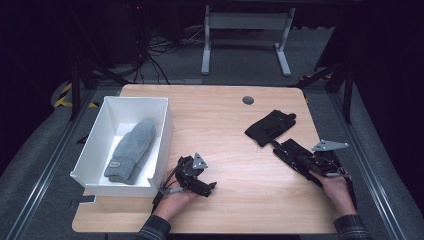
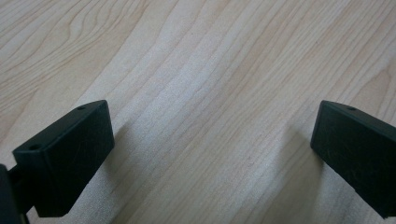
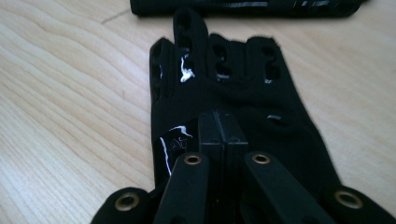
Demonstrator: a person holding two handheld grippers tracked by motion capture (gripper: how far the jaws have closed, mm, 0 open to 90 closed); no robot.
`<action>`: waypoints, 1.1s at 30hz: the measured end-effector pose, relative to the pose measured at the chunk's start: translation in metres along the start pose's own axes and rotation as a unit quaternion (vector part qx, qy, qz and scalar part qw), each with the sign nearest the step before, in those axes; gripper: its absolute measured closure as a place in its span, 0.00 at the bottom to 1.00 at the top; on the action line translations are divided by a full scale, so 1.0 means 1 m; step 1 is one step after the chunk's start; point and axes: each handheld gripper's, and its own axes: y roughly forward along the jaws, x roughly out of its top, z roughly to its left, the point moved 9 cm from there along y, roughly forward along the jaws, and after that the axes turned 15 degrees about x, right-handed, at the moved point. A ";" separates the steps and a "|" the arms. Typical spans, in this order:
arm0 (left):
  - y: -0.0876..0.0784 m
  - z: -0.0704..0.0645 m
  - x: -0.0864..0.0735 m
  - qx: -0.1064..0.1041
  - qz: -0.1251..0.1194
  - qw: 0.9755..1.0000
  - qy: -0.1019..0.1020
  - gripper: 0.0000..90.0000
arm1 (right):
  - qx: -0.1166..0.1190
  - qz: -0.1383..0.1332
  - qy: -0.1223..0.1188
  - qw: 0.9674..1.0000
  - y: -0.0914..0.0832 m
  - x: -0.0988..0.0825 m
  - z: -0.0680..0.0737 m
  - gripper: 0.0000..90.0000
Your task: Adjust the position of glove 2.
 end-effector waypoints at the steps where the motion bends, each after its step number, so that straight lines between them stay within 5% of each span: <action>1: 0.000 0.000 0.000 0.000 0.000 1.000 0.000 0.00 | 0.001 0.009 0.000 1.000 0.003 -0.002 0.000 1.00; 7: 0.000 0.000 0.000 0.000 0.000 1.000 0.000 0.00 | 0.011 0.018 -0.007 1.000 0.008 -0.001 0.007 1.00; 21: 0.000 0.000 0.000 0.001 -0.001 1.000 -0.001 0.00 | 0.056 0.039 -0.045 0.997 0.022 0.003 0.049 1.00; 33: -0.001 0.000 -0.001 0.000 0.000 1.000 0.001 0.00 | 0.110 0.047 -0.078 0.990 0.043 0.012 0.097 1.00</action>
